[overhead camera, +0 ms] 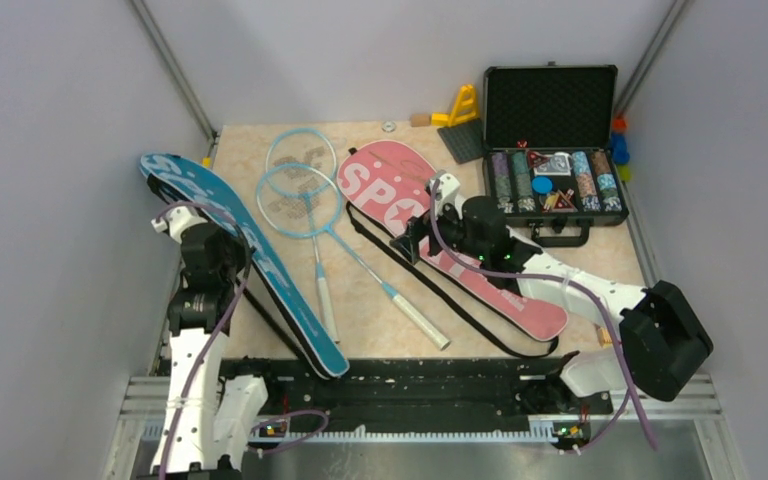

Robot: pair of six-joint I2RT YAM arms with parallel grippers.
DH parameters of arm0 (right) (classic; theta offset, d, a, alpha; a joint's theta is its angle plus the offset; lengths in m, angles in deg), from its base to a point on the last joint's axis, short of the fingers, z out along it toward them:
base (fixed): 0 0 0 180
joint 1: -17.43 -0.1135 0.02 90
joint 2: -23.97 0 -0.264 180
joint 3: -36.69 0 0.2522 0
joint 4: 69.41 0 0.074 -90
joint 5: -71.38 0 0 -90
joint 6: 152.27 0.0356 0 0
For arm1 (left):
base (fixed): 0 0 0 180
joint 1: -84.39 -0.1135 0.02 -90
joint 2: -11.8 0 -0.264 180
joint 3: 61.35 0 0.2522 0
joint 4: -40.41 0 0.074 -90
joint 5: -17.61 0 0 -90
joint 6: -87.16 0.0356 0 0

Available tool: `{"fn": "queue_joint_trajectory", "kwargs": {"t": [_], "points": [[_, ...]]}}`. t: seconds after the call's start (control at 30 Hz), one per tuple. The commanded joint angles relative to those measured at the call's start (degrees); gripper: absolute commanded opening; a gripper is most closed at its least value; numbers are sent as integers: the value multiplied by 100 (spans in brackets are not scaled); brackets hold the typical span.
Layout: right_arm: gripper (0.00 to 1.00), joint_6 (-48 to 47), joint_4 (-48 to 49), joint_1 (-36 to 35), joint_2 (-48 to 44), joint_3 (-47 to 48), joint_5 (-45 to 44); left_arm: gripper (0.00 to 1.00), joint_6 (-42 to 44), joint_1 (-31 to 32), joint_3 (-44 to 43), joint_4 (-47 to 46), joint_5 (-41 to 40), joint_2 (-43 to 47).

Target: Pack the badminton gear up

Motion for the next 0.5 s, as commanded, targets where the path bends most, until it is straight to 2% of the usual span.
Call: {"fn": "queue_joint_trajectory", "kwargs": {"t": [0.0,0.07,0.17,0.3,0.47], "points": [[93,-169,414,-265,-153,96,424,0,43,256,-292,-386,238,-385],[93,-193,408,-378,-97,192,554,0,-5,602,-258,-498,108,-628],[93,-128,411,-515,-2,310,547,0,-174,1465,-304,-625,-539,-930],[93,38,378,-665,176,499,665,0,-387,2050,-377,-1178,-301,-1422],[93,105,299,-860,182,432,324,0,-649,2781,-653,-1315,-620,-2149]]}}
